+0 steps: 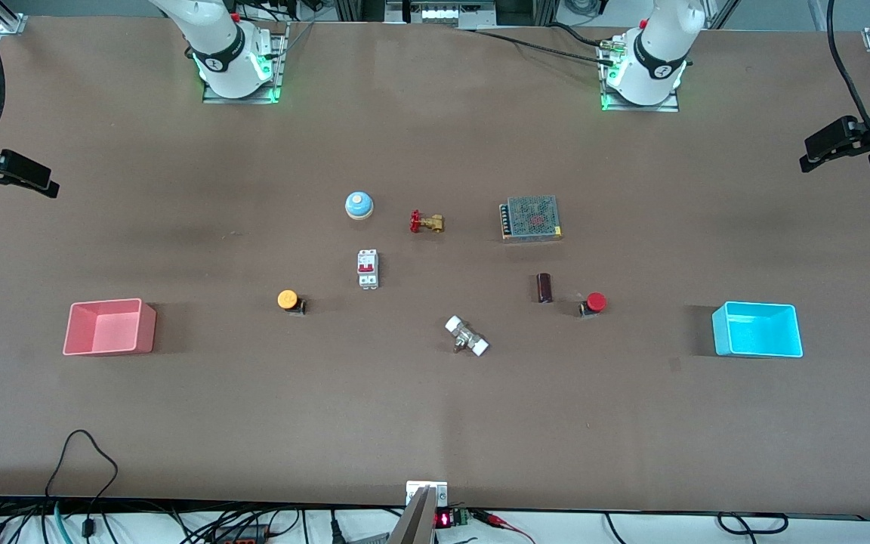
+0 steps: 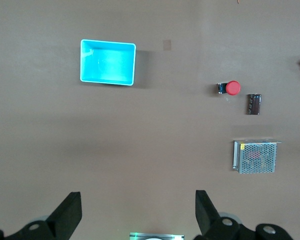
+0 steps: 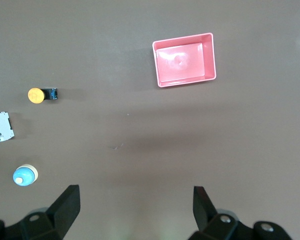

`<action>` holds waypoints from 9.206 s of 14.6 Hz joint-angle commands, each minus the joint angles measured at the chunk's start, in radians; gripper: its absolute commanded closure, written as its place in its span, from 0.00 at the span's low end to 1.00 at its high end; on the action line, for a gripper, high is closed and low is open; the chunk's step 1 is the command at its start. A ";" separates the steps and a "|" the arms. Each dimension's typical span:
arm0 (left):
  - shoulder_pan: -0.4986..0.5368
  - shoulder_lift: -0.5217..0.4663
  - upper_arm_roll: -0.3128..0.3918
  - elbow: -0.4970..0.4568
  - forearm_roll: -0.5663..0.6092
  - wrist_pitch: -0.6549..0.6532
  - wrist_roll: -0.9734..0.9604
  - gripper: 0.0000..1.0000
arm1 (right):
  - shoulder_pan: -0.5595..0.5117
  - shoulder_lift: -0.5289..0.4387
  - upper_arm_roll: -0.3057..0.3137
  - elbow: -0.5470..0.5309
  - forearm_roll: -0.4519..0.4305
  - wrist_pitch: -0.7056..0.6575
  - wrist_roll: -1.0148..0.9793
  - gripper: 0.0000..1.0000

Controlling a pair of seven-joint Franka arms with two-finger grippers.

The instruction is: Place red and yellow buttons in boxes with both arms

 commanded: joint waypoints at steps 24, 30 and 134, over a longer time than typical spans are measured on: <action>-0.053 0.357 -0.234 -0.225 -0.033 0.655 -0.379 0.00 | 0.298 0.452 0.011 0.013 0.178 0.425 0.177 0.00; -0.097 0.442 -0.231 -0.321 -0.004 0.888 -0.431 0.00 | 0.368 0.554 0.010 0.013 0.185 0.523 0.174 0.00; 0.018 0.201 -0.053 0.208 -0.024 -0.047 -0.010 0.00 | 0.086 0.261 -0.146 0.248 0.184 -0.040 -0.165 0.00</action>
